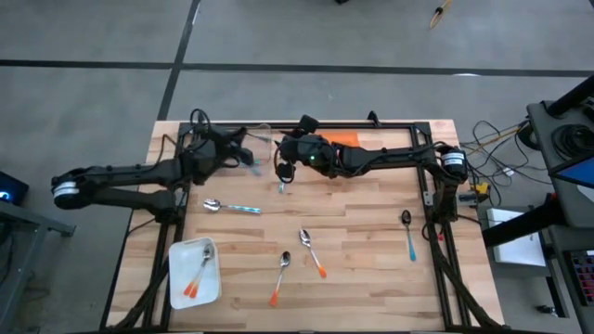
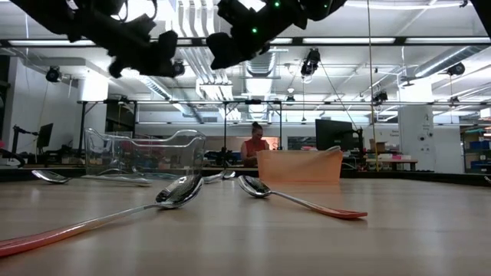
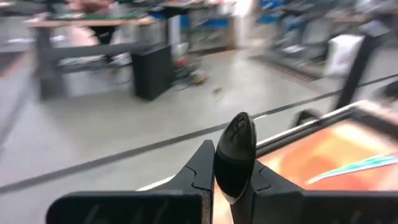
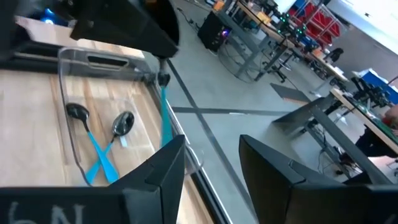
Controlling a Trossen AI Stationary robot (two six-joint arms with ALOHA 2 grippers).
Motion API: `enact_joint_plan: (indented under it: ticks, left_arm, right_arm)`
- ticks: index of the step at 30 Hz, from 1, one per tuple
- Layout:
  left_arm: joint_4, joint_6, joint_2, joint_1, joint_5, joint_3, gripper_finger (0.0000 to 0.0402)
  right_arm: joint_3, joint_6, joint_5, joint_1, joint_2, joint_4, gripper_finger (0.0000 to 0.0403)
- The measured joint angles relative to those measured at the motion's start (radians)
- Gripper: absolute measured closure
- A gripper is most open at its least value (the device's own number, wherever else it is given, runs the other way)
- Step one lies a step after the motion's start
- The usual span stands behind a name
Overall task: Sort silverware by color (type)
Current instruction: Put the blue spoon into the transparent bin
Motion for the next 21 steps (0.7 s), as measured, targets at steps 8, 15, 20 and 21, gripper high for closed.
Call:
enact_joint_plan:
  ticks: [8,15,20,21]
  left_arm:
    - [-0.317,-0.103,-0.165,0.040,-0.064,-0.001,0.0399]
    - [-0.414,-0.152,-0.182,0.117,-0.026,-0.003,0.0400]
    - [-0.407,-0.151,-0.123,0.172,0.080,-0.003,0.0400]
    - [-0.406,-0.150,-0.111,0.184,0.089,-0.003,0.0399]
  right_arm:
    - [0.004,-0.003,-0.002,0.000,0.000,-0.015,0.0259]
    - [0.004,0.010,-0.001,-0.001,-0.002,-0.073,0.0259]
    - [0.004,0.040,0.000,-0.013,-0.002,-0.127,0.0259]
    - [0.004,0.045,0.001,-0.016,-0.002,-0.143,0.0259]
